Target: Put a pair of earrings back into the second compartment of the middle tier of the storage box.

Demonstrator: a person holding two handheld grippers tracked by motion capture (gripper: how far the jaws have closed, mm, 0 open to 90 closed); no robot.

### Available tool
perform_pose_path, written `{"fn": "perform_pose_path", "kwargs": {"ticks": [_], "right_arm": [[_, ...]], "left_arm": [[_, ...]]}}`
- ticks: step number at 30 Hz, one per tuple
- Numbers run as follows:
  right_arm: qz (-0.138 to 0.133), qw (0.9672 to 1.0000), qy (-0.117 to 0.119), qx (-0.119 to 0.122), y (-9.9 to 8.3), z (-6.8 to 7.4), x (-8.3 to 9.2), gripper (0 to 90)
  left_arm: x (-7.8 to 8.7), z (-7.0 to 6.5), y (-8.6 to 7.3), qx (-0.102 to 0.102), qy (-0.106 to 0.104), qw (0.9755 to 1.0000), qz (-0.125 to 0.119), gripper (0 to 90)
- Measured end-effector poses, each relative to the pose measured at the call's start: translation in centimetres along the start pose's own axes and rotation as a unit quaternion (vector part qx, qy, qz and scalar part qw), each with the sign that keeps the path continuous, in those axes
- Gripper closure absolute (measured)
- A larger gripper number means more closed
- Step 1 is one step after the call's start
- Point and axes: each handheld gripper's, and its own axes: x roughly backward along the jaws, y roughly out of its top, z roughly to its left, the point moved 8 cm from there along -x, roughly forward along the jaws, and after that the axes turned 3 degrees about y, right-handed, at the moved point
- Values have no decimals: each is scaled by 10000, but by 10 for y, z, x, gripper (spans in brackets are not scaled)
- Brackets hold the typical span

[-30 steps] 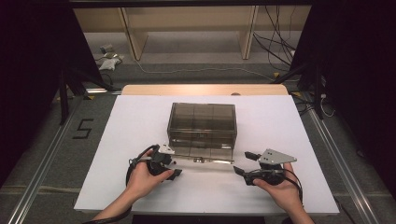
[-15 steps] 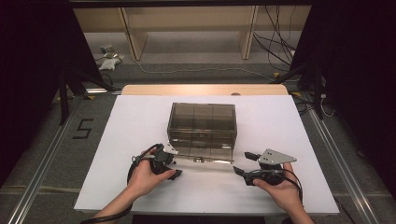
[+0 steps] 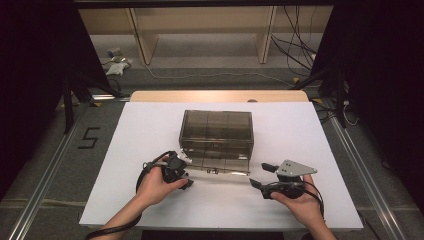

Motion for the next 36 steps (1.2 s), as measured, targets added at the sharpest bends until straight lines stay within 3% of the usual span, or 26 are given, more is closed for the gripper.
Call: {"fn": "perform_pose_path", "kwargs": {"ticks": [11,28,36], "right_arm": [[2,10000,19,5,0,0,0,295],[35,10000,22,15,-1,1,0,300],[30,10000,19,16,-1,0,0,300]], "left_arm": [[1,3,1,-170,-45,9996,240,544],[1,12,2,283,-11,9994,212,716],[1,13,2,223,64,9994,249,780]]}}
